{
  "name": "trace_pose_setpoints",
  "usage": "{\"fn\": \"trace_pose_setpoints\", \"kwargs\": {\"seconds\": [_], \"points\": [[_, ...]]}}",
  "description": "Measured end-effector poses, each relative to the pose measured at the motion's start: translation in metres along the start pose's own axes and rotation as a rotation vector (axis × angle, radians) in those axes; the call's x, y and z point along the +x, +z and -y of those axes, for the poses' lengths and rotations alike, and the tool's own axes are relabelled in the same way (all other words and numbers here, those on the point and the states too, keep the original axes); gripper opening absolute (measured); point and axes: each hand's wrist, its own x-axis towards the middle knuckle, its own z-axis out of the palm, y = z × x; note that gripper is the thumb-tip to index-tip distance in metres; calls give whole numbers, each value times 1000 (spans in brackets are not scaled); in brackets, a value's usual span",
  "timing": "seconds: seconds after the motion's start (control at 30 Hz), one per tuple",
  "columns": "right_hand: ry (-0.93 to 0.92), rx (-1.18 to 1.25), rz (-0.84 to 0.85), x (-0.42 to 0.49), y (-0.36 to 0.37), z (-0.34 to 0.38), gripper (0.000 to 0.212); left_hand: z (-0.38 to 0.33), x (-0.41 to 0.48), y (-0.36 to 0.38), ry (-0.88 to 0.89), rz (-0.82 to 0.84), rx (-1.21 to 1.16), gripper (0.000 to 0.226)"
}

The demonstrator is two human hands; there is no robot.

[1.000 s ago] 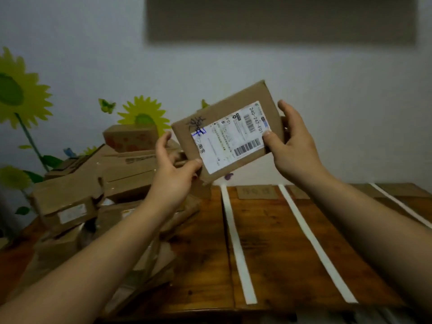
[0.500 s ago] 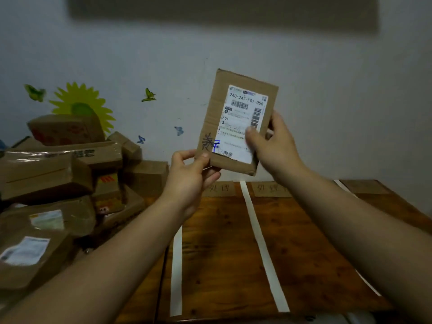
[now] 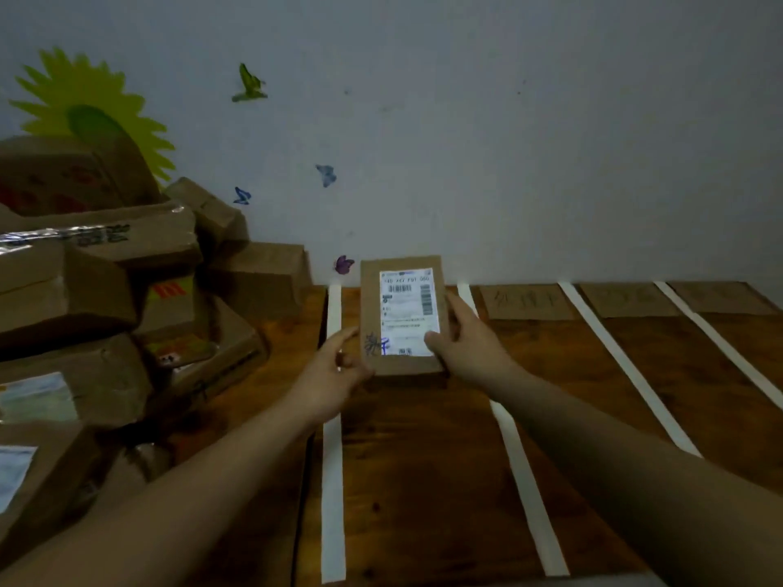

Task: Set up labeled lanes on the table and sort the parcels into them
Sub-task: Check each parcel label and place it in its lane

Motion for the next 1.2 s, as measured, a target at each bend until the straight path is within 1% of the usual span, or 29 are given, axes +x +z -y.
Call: {"fn": "trace_pose_setpoints", "kwargs": {"seconds": [0.1,0.17,0.3,0.47,0.6,0.77,0.93,1.03,1.13,1.2], "points": [[148,-12,119,21,30,-33,70,38,24,1,-96,57,10,58],[190,-13,158,31,45,-51,69,58,36,3,-143,65,25,58],[243,-60,202,47,64,-77,69,85,54,13,-196,75,71,58],[246,-170,225,70,67,-99,66,95,77,26,-171,60,157,61],[209,-208,249,99,63,-110,68,92,97,34,-169,24,237,68],[142,-243,334,133,66,-115,75,89,121,27,-223,6,345,68],[55,-249,390,151,77,-117,71,81,132,13,-267,21,419,69],[21,-293,418,150,74,-111,73,71,128,6,-289,11,448,73],[-17,-381,382,153,63,-84,74,47,115,-13,-269,-78,417,74],[-54,-363,372,156,57,-50,75,27,102,-40,-228,-169,426,72]]}}
